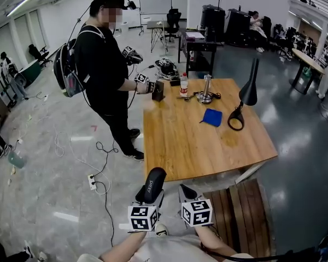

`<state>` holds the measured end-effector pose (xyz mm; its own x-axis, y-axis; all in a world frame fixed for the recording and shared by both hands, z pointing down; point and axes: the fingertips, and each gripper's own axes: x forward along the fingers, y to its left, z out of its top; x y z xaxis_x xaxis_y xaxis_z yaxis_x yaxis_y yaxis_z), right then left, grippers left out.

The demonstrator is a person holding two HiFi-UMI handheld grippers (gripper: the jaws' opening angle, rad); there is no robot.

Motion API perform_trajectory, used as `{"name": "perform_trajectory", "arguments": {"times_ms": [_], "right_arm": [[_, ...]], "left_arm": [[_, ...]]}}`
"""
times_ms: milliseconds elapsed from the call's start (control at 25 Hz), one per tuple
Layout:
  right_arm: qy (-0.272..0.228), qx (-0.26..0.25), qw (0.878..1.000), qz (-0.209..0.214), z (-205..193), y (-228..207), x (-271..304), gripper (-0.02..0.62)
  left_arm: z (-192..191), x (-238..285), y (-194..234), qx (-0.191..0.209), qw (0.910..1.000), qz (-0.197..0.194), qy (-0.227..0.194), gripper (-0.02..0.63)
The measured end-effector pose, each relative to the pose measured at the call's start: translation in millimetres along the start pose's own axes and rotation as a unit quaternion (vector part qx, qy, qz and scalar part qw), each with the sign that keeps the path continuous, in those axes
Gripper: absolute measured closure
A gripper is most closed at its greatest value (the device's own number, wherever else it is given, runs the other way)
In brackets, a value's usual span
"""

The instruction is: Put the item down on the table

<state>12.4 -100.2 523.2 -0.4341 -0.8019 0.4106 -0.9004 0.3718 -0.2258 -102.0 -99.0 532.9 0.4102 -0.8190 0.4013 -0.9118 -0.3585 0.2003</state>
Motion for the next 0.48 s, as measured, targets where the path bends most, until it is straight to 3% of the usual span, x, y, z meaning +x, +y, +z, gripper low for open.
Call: {"name": "perform_trajectory", "arguments": {"times_ms": [480], "right_arm": [[0.020, -0.019, 1.000, 0.007, 26.8, -23.0, 35.8, 0.597]], "left_arm": [[16.1, 40.4, 7.3, -0.026, 0.9996, 0.006, 0.007, 0.279]]}}
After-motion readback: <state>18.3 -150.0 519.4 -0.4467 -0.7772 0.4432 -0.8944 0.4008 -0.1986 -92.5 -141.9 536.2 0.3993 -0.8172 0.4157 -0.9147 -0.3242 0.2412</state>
